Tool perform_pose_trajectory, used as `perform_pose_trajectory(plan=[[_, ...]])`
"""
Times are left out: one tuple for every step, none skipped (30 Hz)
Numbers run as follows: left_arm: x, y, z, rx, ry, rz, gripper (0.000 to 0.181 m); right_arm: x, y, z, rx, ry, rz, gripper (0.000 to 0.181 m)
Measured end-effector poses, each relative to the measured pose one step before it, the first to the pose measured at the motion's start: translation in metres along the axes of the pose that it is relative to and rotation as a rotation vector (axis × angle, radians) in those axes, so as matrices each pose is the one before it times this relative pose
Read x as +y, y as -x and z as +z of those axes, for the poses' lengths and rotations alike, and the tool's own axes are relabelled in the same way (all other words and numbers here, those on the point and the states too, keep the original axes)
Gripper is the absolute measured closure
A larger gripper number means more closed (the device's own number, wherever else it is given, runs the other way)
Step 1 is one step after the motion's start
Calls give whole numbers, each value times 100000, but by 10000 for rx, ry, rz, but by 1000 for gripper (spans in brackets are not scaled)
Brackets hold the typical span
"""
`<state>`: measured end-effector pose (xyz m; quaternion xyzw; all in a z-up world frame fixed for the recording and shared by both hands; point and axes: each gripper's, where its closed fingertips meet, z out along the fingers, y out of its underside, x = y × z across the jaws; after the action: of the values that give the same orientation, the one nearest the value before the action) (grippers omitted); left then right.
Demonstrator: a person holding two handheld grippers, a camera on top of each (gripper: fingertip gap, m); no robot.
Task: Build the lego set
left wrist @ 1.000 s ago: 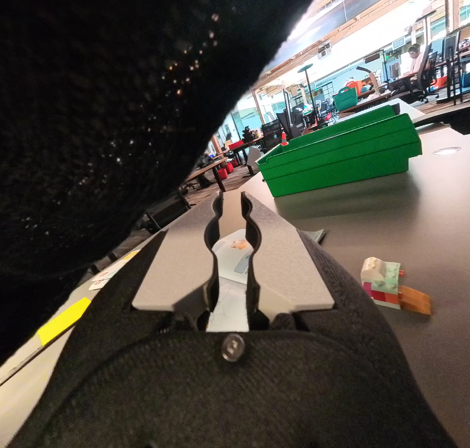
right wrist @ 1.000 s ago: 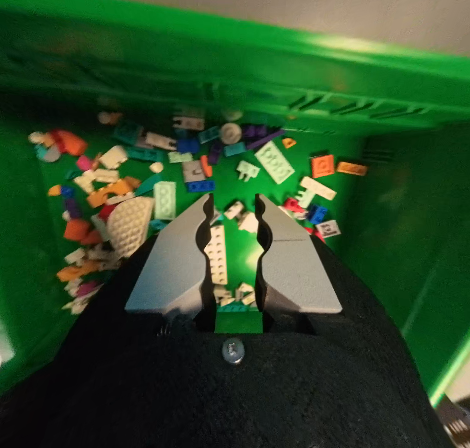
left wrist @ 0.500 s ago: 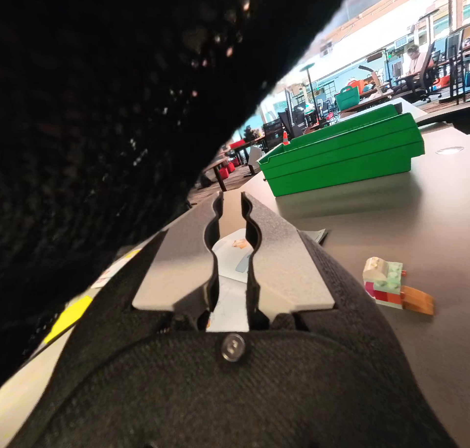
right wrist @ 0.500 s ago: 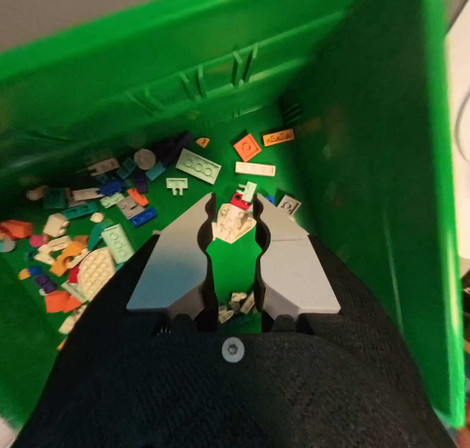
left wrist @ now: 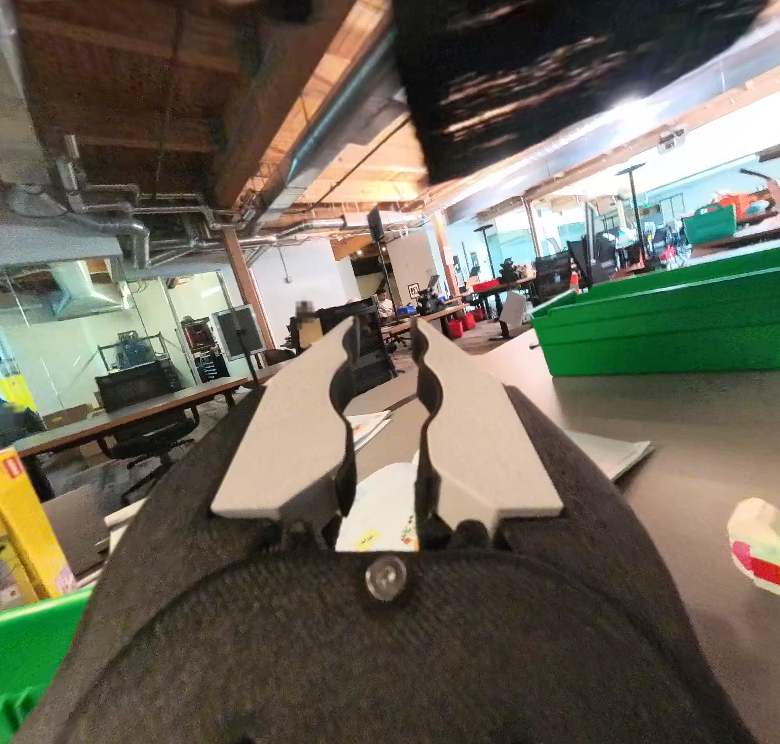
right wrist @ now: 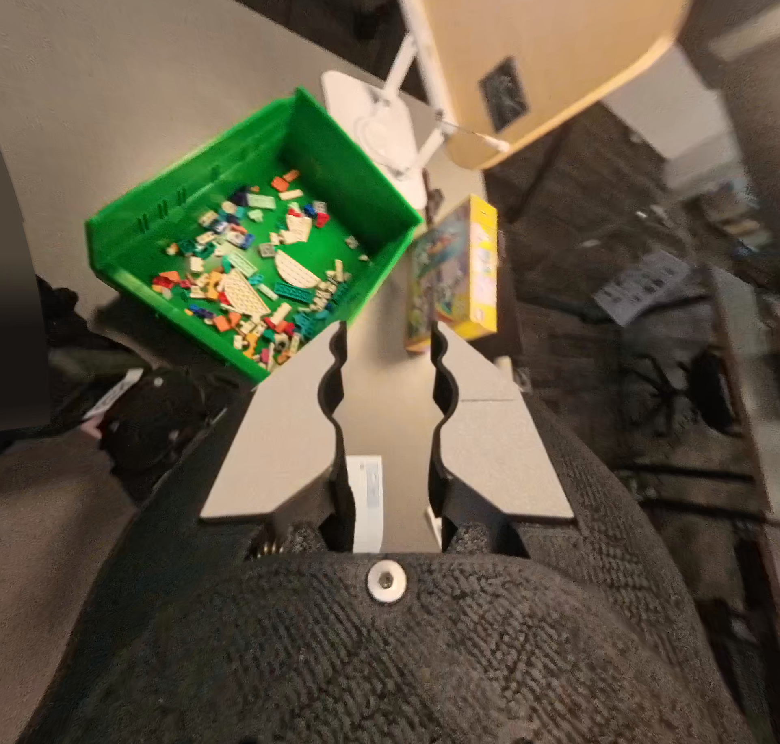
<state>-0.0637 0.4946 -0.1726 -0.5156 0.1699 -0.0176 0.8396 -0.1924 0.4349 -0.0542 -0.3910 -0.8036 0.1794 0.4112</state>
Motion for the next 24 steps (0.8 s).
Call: perform_pose_trajectory(plan=[[-207, 203, -162, -17, -132, -150, 157, 1091, -283, -2859, 789, -108, 394, 142], [-346, 93, -206, 14, -183, -84, 156, 1222, -319, -2724, 766, -144, 481, 143], [-414, -29, -242, 61, -216, -77, 155, 1388, -293, -2547, 705, -163, 536, 142], [-460, -50, -238, 65, -216, -132, 154, 1566, -279, -2376, 635, -136, 503, 141], [-575, -20, -166, 84, -256, -163, 153, 1735, -399, -2178, 674, -130, 422, 141], [-567, 37, -61, 105, -177, -6, 152, 1834, -633, -2009, 780, -189, 414, 141], [-621, 564, -56, -173, -26, 88, 152, 1953, -721, -1797, 789, -225, 438, 141], [-994, 1049, -198, -433, -30, 31, 151, 2091, -758, -1608, 755, -203, 413, 141], [-1413, 1025, -343, -383, -85, -147, 151, 2207, -849, -1415, 758, -151, 356, 141], [-1628, 742, -493, -196, -97, -287, 151, 2259, -895, -1231, 744, -109, 306, 141], [-1613, 486, -639, -66, -58, -236, 149, 2192, -834, -1059, 684, -110, 314, 142], [-1436, 426, -780, -73, 55, -60, 147, 2015, -679, -897, 577, -145, 311, 142], [-1169, 541, -901, -181, 175, 75, 147, 1831, -452, -788, 453, -164, 212, 142], [-926, 616, -966, -261, 251, 157, 147, 1714, -269, -625, 385, -140, 134, 142], [-662, 557, -999, -267, 303, 186, 147, 1580, -94, -475, 325, -127, 33, 142], [-400, 396, -1042, -216, 334, 207, 146, 1394, 18, -316, 314, -128, -126, 142], [-160, 249, -1093, -175, 326, 256, 143, 1158, 71, -185, 337, -140, -311, 142], [94, 208, -1134, -205, 310, 320, 141, 927, 180, -62, 316, -137, -466, 143], [331, 292, -1138, -293, 329, 384, 139, 665, 327, 22, 249, -121, -521, 143], [592, 392, -1117, -368, 399, 464, 136, 418, 419, 82, 170, -116, -514, 143], [814, 495, -1074, -432, 413, 505, 133, 215, 407, 101, 151, -127, -500, 143], [941, 511, -986, -433, 400, 470, 130, 67, 304, 89, 174, -142, -459, 144], [1027, 466, -875, -392, 376, 375, 127, 10, 257, 72, 136, -117, -372, 145], [1073, 384, -751, -304, 353, 283, 125, -23, 312, 84, 2, -67, -275, 146]])
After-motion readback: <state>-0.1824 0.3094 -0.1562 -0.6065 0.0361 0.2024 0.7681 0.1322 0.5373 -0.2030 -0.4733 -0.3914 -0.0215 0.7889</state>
